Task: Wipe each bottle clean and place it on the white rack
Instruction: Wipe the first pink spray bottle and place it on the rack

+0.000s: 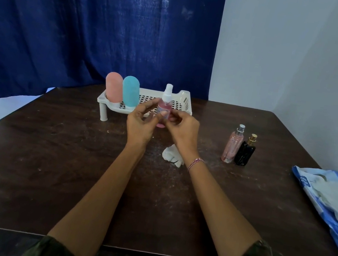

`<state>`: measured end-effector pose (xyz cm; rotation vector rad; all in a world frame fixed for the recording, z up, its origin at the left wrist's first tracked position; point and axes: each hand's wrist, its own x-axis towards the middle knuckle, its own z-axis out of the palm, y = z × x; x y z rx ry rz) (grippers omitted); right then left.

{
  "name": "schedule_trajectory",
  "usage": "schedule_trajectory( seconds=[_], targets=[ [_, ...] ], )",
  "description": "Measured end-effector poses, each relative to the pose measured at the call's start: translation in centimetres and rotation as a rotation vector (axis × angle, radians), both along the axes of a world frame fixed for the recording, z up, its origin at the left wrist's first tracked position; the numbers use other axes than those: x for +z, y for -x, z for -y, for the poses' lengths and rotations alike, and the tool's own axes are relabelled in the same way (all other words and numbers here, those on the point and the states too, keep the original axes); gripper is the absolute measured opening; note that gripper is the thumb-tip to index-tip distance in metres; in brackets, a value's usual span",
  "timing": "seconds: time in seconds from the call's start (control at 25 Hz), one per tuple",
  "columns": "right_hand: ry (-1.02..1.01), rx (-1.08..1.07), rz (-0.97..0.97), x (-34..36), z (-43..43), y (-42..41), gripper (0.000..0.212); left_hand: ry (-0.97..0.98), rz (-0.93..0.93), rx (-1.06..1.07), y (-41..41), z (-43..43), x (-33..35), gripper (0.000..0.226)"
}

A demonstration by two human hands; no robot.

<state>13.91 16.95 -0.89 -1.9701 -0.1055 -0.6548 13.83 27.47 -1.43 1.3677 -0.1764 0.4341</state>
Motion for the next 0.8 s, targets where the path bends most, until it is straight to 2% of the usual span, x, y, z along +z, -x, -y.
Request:
schedule_trajectory(
  seconds=[0.08, 0.28, 0.4, 0.6, 0.8],
  targets=[
    [0.011, -0.019, -0.008, 0.9, -0.6, -1.1, 0.037, -0.087, -0.035, 0.064, -0.6, -0.3, -0.2, 0.032],
    [0.087, -0.009, -0.055, 1.8, -3.1, -4.3, 0.036, -0.327, -0.089, 0.171, -1.9, -1.5, 0.1, 0.038],
    [0.125, 0.003, -0.107, 1.9, -4.1, -5.6, 0.036, -0.369, -0.133, 0.204, -2.8, -2.5, 0.3, 0.038],
    [0.142, -0.011, -0.162, 1.4, -4.1, -7.4, 0.038, -0.548, -0.123, 0.243, -3.8, -2.7, 0.3, 0.036],
    [0.212, 0.001, -0.216, 1.0, -4.5, -8.3, 0.037, -0.596, -0.155, 0.288, -4.3, -2.9, 0.2, 0.036]
  ],
)
